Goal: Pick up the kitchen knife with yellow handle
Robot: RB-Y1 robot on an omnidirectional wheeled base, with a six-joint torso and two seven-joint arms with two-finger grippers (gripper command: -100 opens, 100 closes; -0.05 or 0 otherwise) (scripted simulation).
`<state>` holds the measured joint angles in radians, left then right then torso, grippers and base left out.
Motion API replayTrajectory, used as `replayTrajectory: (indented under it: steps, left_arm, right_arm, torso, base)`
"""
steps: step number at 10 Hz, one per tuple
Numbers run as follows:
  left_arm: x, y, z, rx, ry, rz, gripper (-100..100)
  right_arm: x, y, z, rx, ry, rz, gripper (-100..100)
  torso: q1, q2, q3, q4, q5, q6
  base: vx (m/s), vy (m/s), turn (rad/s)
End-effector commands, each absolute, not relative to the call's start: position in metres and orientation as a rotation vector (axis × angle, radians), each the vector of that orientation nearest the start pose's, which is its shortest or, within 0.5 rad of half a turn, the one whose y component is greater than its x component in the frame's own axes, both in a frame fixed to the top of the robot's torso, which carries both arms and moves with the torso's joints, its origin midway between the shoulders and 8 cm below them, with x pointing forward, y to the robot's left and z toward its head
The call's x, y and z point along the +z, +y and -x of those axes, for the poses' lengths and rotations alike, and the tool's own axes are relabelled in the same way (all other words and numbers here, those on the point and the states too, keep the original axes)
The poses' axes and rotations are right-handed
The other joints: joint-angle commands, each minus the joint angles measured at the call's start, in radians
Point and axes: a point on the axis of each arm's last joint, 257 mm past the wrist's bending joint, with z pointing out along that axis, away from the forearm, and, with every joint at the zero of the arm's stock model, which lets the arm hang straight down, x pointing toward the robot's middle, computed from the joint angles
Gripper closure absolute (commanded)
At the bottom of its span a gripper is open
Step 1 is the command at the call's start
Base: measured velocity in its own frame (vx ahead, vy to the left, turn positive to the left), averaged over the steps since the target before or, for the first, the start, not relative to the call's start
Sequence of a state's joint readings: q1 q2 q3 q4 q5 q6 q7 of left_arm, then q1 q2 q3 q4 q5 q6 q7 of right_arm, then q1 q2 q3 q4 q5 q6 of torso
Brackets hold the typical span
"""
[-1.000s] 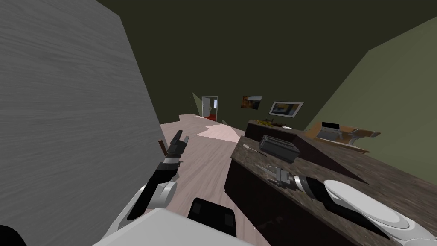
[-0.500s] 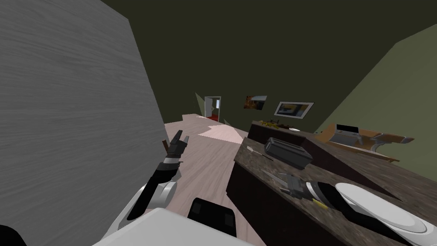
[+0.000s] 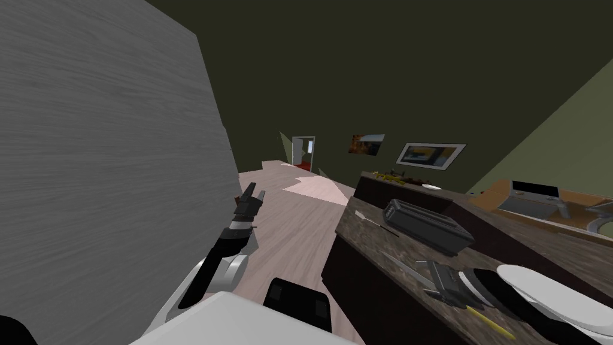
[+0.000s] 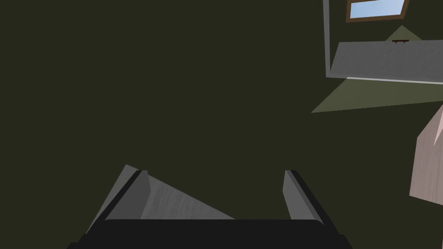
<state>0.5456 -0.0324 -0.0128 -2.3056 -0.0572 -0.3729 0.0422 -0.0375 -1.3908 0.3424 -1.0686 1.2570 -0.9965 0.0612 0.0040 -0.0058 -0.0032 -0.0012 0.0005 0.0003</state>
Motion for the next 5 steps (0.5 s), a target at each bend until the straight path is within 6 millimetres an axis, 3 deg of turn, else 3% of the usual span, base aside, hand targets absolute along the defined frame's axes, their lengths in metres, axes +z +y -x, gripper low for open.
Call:
replayTrajectory:
  steps: [1, 2, 4, 5]
  left_arm:
    - [-0.004, 0.282, -0.356, -1.263, 0.700, 0.782, 0]
    - [-0.004, 0.282, -0.356, -1.263, 0.700, 0.782, 0]
    - [-0.004, 0.282, -0.356, -1.263, 0.700, 0.782, 0]
    - [-0.004, 0.282, -0.356, -1.263, 0.700, 0.782, 0]
  right_arm:
    - [-0.311, -0.617, -0.288, -0.074, 2.522, 1.380, -100]
    - [-0.313, -0.632, -0.270, -0.076, 2.580, 1.386, -100]
    - [-0.313, -0.632, -0.270, -0.076, 2.580, 1.386, -100]
    - [-0.316, -0.656, -0.236, -0.067, 2.684, 1.388, -100]
  torso:
    - [0.000, 0.000, 0.000, 0.000, 0.000, 0.000]
    - [0.000, -0.001, 0.000, 0.000, 0.000, 0.000]
    - [-0.002, 0.001, 0.000, 0.000, 0.000, 0.001]
    - [-0.003, 0.003, 0.002, 0.001, -0.001, 0.001]
  base:
    - [0.095, 0.063, 0.159]
    - [0.093, 0.047, 0.148]
    - [0.047, 0.011, 0.017]
    - [0.061, 0.034, 0.160]
